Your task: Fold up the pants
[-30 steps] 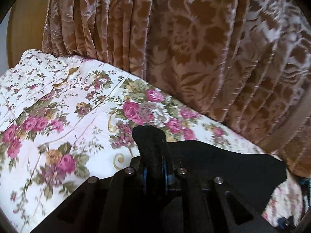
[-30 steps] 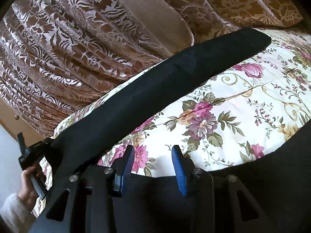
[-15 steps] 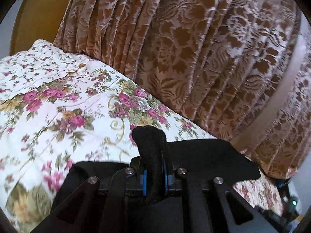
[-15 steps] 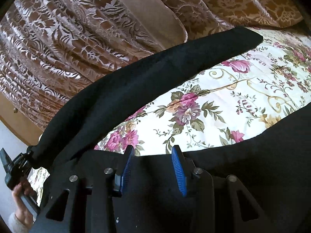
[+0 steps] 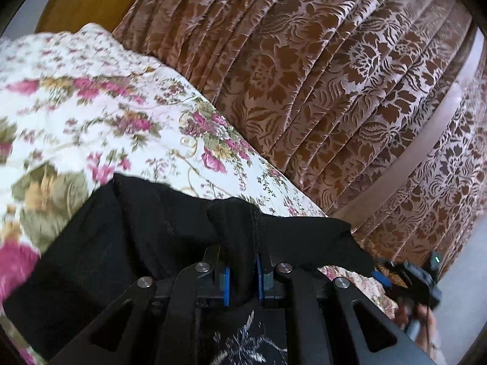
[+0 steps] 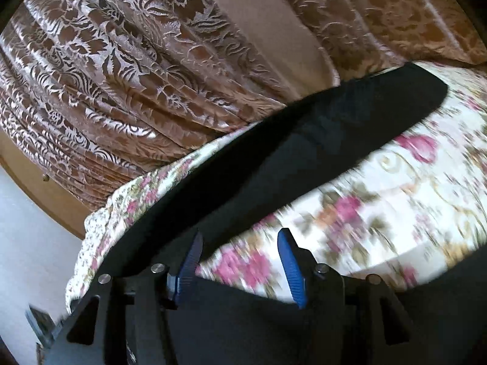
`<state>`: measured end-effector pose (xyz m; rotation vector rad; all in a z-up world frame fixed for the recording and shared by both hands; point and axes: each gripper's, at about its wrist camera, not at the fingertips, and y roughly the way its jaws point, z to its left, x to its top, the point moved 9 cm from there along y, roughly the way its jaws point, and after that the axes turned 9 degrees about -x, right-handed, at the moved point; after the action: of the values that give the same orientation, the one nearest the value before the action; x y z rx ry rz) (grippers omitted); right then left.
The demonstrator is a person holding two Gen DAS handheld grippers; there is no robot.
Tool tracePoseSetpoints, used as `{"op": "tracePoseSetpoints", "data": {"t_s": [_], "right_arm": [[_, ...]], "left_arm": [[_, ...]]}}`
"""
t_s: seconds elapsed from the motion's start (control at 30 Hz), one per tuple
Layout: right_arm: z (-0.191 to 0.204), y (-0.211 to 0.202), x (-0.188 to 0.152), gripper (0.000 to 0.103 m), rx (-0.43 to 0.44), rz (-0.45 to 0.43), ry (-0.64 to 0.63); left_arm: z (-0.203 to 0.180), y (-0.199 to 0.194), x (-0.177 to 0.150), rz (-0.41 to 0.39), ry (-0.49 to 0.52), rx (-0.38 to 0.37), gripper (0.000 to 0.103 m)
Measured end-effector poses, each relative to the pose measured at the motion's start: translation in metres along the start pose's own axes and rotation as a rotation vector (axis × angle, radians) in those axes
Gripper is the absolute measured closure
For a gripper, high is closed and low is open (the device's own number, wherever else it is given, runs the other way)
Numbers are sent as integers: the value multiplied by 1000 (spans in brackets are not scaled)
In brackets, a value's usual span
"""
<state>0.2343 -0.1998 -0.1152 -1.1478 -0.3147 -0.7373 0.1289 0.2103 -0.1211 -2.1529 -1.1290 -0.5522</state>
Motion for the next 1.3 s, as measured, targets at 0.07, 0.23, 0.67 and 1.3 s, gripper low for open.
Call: {"op": "tracePoseSetpoints", "data": {"t_s": [0.07, 0.23, 0.67, 1.3], "right_arm": [[10, 17, 14, 46, -7, 34, -15], [14, 60, 58, 46, -1, 91, 134], [-38, 111, 70, 91, -101, 203, 175], [-20, -115, -9, 91, 137, -134, -119]], "left_arm": [[0, -3, -5, -4, -13, -4, 91], [2, -9, -14, -11, -38, -9, 91], [3, -13, -19, -18, -75, -19, 91], [-2, -62, 52, -157, -61, -104, 91]]}}
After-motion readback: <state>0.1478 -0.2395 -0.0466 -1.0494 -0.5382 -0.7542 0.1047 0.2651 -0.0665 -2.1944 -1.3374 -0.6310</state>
